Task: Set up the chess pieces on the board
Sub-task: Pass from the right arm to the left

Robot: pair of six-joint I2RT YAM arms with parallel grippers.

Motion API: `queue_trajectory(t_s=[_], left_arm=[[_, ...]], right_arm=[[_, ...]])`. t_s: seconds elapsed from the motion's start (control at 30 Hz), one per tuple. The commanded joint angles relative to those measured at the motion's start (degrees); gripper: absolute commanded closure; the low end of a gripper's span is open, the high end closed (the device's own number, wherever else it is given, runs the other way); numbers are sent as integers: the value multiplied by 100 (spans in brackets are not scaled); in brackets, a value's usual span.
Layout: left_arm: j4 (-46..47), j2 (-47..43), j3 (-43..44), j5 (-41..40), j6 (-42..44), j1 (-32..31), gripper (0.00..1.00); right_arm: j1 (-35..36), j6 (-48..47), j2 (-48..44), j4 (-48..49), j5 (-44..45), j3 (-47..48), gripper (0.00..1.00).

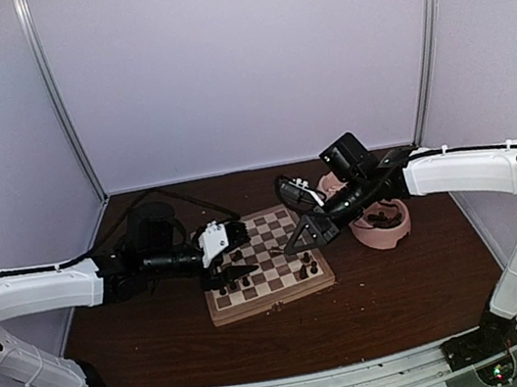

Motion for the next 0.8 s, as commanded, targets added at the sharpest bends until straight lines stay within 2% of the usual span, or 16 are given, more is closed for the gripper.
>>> queue_trajectory(t_s=[0.0, 0.27, 0.6, 0.77], left_arm=[[145, 162, 282, 487, 333, 10, 45], [-262, 380, 577, 659, 544, 10, 48], [-584, 428, 497, 774, 753, 10, 48], [-615, 486, 505, 757, 765, 11, 53]], right_arm=[[94, 57, 145, -330, -127, 181, 100], [295, 374, 454, 51, -175, 350, 100], [330, 624, 586, 406, -231, 415, 100], [334, 649, 605, 404, -258, 446, 100]])
